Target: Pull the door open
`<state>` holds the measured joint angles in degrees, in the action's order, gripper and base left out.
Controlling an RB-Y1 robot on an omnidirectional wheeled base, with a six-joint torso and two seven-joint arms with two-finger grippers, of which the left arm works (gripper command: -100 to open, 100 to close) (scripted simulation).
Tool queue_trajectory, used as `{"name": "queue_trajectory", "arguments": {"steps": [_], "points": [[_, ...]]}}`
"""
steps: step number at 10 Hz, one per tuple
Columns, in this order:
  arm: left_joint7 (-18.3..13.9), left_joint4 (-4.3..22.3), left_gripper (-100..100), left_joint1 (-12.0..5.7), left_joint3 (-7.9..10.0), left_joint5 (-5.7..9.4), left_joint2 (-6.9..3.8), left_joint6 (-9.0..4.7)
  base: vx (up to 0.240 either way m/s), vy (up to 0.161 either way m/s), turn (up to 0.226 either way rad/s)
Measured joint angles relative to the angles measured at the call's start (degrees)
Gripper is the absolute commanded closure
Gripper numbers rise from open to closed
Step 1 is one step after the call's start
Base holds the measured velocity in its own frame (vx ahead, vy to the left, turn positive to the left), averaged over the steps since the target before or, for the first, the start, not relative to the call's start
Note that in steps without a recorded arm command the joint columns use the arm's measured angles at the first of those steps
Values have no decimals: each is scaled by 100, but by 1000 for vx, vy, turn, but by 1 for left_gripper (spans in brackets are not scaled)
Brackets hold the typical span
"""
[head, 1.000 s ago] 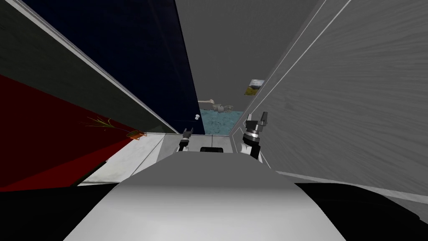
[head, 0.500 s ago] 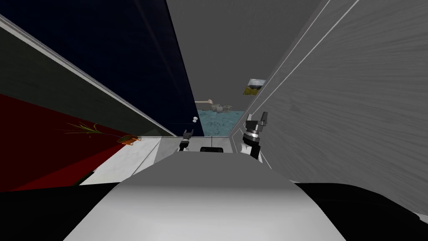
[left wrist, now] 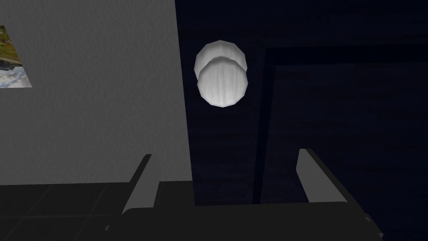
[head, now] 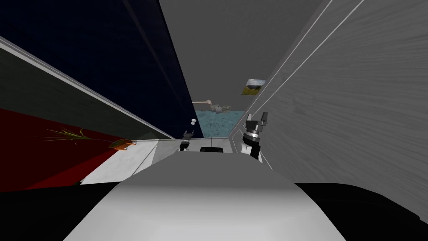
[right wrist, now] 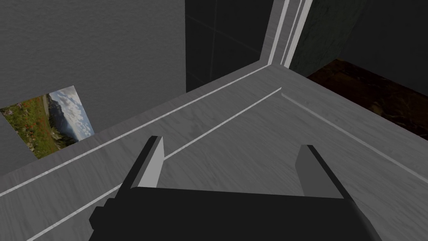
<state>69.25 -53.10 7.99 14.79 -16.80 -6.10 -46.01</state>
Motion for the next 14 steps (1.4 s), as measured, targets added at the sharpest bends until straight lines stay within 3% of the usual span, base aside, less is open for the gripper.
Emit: {"name": "queue_trajectory", "arguments": {"steps": [4, 5, 9, 10, 14], "points": [[-91, 185, -100, 34, 160, 97, -175, -146, 191, -13, -99], [-96, 357, -100, -12, 228, 135, -229, -234, 178, -11, -98], [-180, 613, -100, 8, 415, 247, -418, -441, 162, -1, -69], [-186, 619, 100, 5, 420, 250, -424, -450, -12, 2, 19], [-175, 615, 100, 5, 416, 245, -426, -431, -20, 1, -4]]}}
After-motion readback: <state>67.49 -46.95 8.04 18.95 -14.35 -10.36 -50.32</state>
